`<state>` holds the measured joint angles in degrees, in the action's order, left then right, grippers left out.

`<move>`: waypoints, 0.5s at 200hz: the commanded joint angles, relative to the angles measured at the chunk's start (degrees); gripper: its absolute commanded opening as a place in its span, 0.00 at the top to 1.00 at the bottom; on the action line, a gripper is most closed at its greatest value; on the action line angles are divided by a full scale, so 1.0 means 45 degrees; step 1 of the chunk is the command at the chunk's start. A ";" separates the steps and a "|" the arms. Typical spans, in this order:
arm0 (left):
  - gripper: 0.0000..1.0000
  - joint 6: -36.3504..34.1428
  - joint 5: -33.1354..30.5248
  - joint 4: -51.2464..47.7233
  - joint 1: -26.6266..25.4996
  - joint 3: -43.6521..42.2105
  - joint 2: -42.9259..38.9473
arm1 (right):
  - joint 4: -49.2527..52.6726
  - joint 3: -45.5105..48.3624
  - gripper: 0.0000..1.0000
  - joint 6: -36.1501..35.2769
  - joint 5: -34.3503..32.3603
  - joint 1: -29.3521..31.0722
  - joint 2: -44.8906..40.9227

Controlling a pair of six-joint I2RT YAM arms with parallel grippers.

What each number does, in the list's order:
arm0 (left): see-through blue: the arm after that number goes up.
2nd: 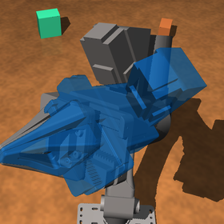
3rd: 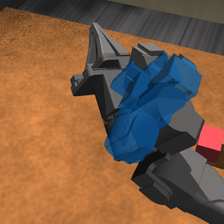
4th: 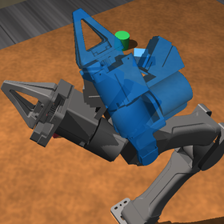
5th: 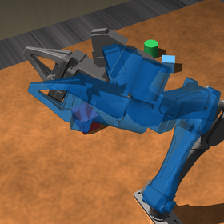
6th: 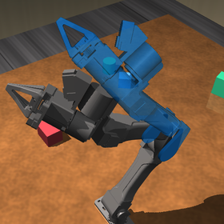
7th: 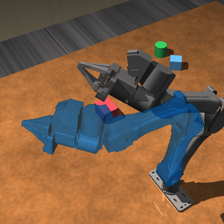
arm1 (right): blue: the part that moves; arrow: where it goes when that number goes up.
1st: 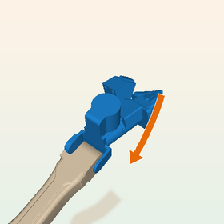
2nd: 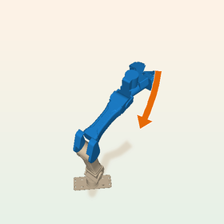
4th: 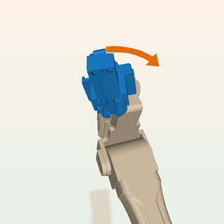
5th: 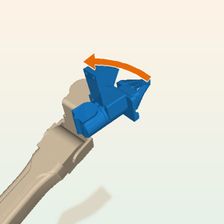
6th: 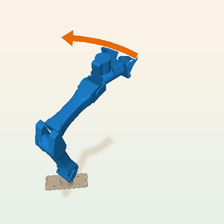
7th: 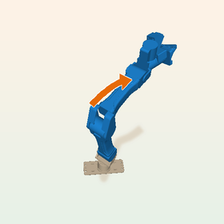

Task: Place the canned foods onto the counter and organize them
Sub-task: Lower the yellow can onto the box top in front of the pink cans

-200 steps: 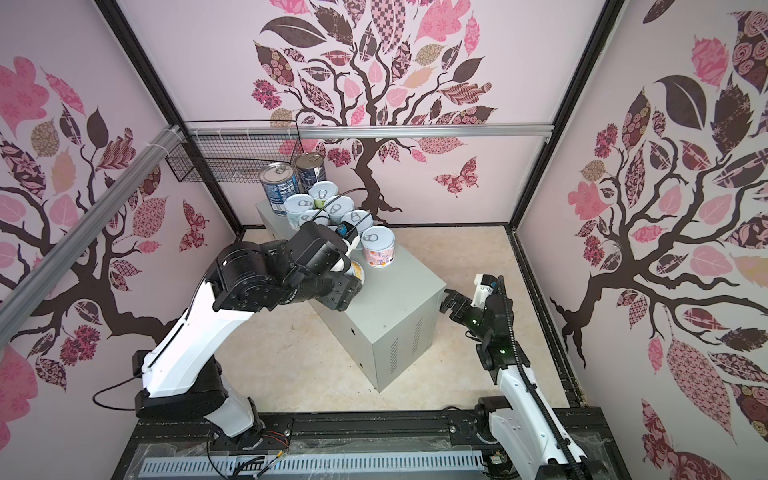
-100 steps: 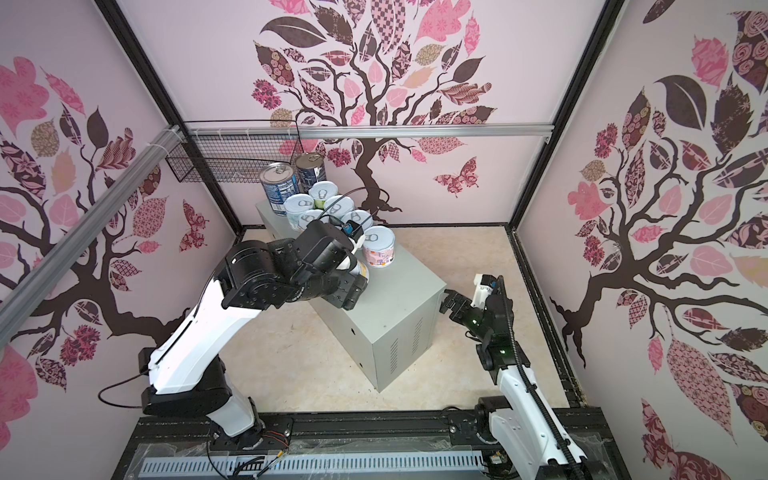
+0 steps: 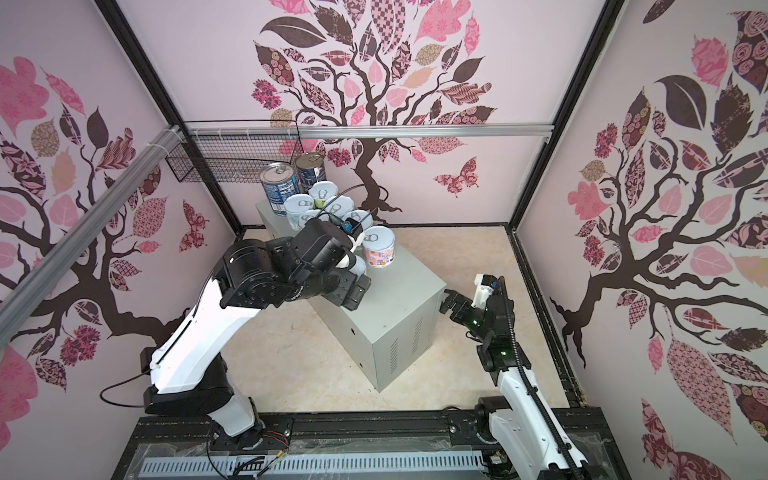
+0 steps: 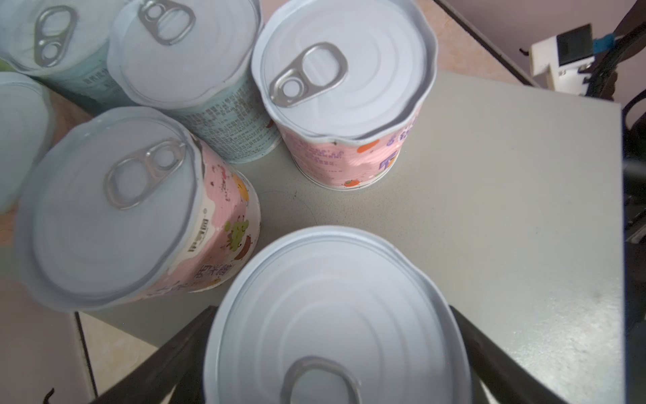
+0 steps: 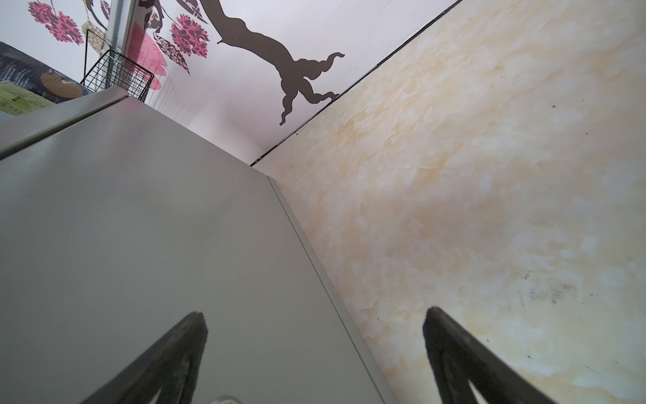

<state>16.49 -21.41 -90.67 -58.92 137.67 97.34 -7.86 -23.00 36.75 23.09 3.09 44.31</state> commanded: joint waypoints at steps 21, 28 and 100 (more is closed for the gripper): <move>0.02 -0.0064 -0.0166 0.0418 -0.0052 0.0509 -0.0616 | 0.1685 -0.1479 0.00 -0.0710 -0.0625 0.0076 -0.0501; 0.02 -0.0102 -0.0096 0.0549 -0.0052 0.0506 -0.0803 | 0.1919 -0.1697 0.00 -0.0749 -0.0704 0.0079 -0.0540; 0.07 -0.0520 0.0506 0.2309 -0.0052 -0.2194 -0.4092 | 0.3020 -0.2797 0.00 -0.0335 -0.1668 0.0083 -0.1485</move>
<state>15.66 -20.95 -84.99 -58.94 134.41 84.44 2.55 -31.70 34.81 17.76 3.16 39.00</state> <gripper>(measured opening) 0.944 0.999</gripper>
